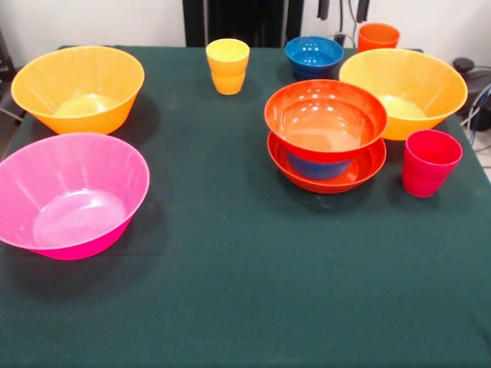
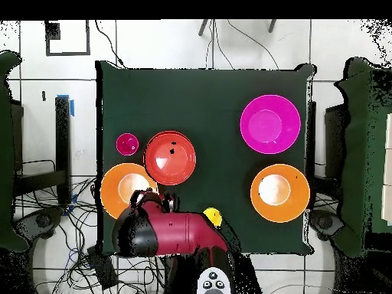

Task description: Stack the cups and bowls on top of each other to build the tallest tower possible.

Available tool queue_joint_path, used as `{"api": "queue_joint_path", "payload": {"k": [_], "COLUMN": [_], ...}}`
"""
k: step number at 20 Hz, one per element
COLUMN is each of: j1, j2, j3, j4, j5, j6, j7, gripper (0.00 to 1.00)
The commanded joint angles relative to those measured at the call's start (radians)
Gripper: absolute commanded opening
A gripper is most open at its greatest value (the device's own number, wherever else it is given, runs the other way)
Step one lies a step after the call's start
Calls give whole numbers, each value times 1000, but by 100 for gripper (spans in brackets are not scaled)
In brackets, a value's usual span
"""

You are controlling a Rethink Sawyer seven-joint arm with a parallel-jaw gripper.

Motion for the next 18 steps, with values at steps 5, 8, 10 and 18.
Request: {"api": "queue_joint_path", "payload": {"k": [5, 8, 10, 18], "j1": [25, 28, 30, 86], "j2": [41, 38, 42, 107], "j3": [-23, -25, -28, -59], "j4": [57, 58, 59, 23], "j5": [53, 59, 61, 78], "j6": [-16, -16, -22, -85], "j7": [189, 184, 184, 213], "gripper": [100, 100, 100, 100]}}
